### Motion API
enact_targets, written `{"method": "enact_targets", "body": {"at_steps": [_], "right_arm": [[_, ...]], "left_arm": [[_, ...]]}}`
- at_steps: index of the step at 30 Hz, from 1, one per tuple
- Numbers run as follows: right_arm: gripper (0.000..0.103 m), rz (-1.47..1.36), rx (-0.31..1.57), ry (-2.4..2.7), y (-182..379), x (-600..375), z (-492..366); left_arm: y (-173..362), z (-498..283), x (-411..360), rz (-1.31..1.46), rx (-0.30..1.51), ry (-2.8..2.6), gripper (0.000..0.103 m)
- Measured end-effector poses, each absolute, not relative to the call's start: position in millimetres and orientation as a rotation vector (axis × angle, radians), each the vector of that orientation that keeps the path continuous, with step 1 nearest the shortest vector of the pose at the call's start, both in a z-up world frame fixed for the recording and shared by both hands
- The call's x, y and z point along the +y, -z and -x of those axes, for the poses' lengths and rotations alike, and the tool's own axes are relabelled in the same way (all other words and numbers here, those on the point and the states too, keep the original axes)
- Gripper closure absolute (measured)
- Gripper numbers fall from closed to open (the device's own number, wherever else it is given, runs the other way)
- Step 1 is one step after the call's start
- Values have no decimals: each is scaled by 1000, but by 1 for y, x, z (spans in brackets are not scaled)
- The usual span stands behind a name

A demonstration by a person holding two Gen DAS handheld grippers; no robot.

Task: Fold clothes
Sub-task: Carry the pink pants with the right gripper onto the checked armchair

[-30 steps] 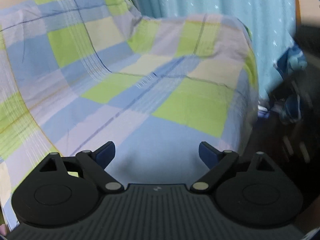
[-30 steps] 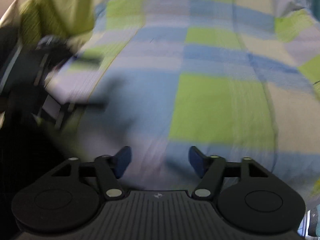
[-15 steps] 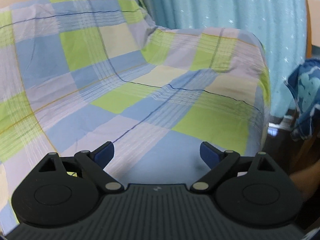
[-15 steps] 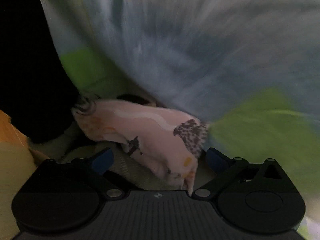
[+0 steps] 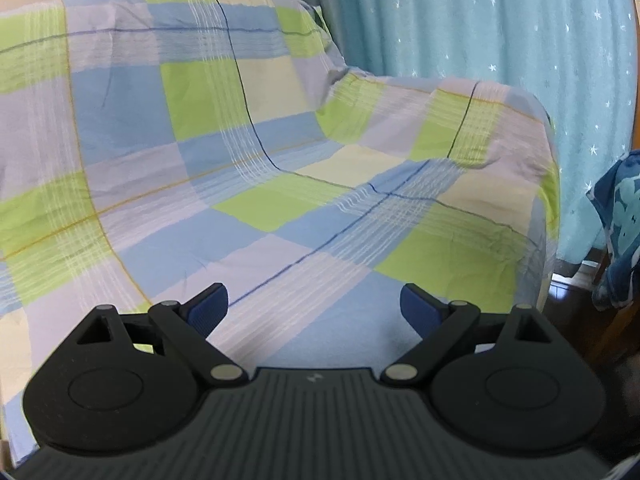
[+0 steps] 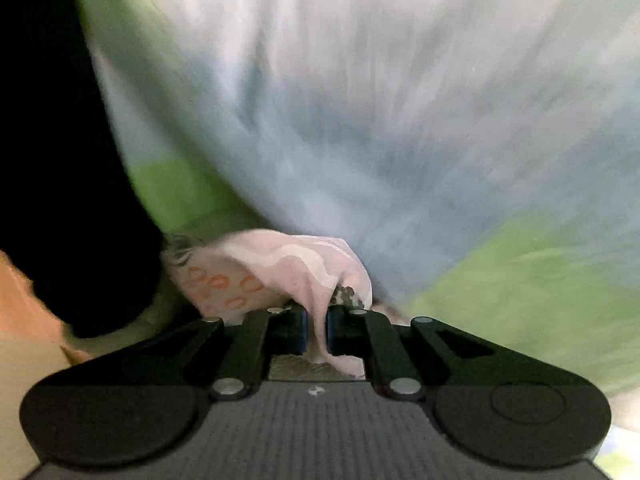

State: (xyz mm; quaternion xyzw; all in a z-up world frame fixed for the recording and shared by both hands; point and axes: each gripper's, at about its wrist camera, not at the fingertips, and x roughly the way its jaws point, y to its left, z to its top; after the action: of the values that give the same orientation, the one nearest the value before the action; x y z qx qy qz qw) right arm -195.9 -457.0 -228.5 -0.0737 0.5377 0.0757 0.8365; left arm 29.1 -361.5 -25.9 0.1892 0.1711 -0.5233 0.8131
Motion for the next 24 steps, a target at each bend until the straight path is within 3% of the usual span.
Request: {"method": "enact_targets", "body": {"at_steps": [11, 14, 17, 19, 20, 21, 24], "right_arm": [[96, 73, 624, 32, -88, -467, 248], [96, -8, 487, 48, -142, -479, 236], [95, -73, 438, 77, -168, -496, 204], [89, -130, 460, 108, -152, -518, 172], [74, -120, 471, 144, -144, -527, 156], [68, -108, 482, 182, -137, -536, 141], [67, -83, 483, 275, -110, -556, 114]], "left_arm": [[-40, -23, -302, -330, 247, 1008, 4], [-50, -26, -289, -307, 239, 975, 4], [-52, -31, -283, -287, 248, 964, 4], [-50, -32, -284, -295, 251, 955, 4], [-49, -33, -284, -300, 253, 955, 4], [-46, -34, -284, -308, 255, 957, 4], [-38, -34, -290, -365, 262, 970, 4]]}}
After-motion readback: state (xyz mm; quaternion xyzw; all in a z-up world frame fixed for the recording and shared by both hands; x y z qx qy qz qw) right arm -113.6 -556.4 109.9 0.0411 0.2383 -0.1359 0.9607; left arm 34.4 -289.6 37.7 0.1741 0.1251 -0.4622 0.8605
